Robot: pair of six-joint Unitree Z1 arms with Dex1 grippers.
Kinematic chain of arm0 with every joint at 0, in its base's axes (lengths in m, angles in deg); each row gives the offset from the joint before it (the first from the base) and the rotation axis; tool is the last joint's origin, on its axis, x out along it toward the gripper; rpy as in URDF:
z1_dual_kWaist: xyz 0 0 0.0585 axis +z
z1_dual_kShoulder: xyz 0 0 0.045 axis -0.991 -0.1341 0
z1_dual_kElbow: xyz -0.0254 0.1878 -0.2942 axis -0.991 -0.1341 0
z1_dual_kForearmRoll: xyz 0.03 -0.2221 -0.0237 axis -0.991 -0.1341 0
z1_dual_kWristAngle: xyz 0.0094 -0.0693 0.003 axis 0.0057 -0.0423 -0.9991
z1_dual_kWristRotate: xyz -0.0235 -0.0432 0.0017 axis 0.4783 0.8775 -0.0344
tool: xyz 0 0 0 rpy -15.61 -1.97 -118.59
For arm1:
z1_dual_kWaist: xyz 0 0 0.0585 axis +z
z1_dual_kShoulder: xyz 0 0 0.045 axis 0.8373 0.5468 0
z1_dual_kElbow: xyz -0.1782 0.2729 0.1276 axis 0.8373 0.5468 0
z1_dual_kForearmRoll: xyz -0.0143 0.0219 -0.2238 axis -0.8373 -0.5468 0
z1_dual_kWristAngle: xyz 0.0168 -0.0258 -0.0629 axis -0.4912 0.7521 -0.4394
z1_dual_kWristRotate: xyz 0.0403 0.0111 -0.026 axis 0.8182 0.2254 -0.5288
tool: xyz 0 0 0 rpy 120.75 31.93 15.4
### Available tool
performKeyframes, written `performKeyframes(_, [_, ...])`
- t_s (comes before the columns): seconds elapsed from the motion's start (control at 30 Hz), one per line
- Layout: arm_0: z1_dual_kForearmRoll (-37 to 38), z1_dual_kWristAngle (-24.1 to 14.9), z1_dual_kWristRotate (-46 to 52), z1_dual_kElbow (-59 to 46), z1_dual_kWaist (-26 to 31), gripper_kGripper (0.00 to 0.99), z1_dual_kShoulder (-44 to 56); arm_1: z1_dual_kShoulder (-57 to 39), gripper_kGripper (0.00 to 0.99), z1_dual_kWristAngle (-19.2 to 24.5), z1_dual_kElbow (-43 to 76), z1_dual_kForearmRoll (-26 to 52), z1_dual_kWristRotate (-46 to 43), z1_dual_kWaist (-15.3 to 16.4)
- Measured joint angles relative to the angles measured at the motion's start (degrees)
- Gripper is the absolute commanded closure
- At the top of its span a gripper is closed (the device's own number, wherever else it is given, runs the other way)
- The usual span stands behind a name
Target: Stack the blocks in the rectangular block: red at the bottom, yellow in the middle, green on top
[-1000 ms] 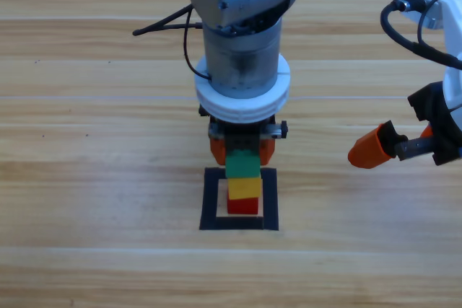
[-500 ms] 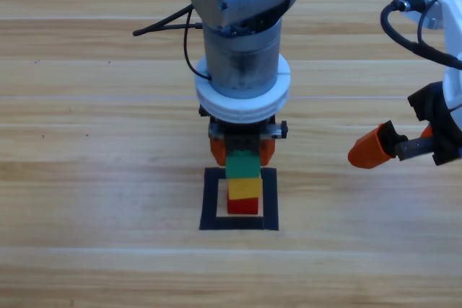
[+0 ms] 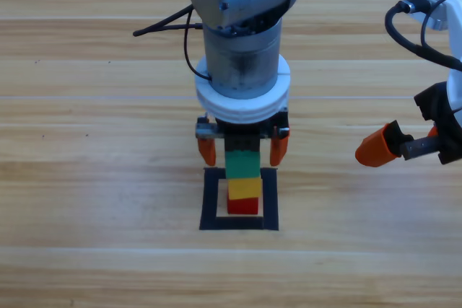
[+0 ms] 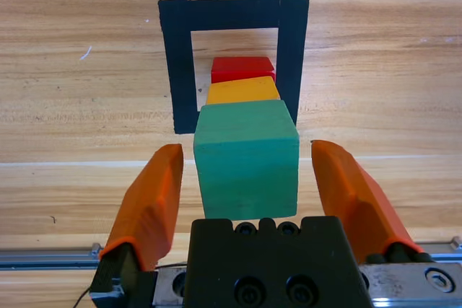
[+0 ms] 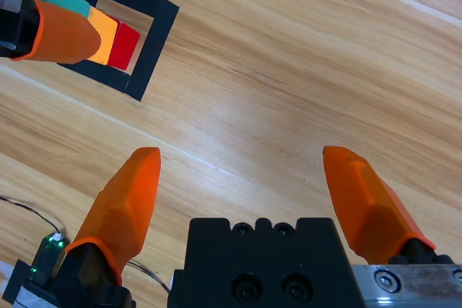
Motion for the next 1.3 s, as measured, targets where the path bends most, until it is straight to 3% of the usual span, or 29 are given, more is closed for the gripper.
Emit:
performKeyframes(0.27, [0.0,-0.8,0.2,0.0,0.0,0.179,0.9,0.0,0.000,0.0,0.0,0.0,0.0,0.0])
performKeyframes(0.3, [0.0,-1.4,0.2,0.0,0.0,0.105,2.1,0.0,0.000,0.0,0.0,0.0,0.0,0.0])
performKeyframes(0.47, [0.0,-6.7,1.3,-1.1,-0.4,0.025,11.0,0.0,0.000,0.0,0.0,0.0,0.0,0.0])
performKeyframes(0.6, [1.4,-11.9,3.5,-10.1,-2.4,0.025,24.2,0.0,0.000,0.0,0.0,0.0,0.0,0.0])
performKeyframes(0.8, [10.1,-13.9,3.5,-29.2,-4.8,0.011,38.5,0.0,0.000,0.0,0.0,0.0,0.0,0.0])
performKeyframes(1.1, [22.6,-15.3,1.1,-49.1,-5.9,0.011,46.3,0.0,0.000,0.0,0.0,0.0,0.0,0.0])
performKeyframes(1.3, [23.4,-15.6,0.3,-51.0,-5.9,0.011,48.2,0.0,0.000,0.0,0.0,0.0,0.0,0.0])
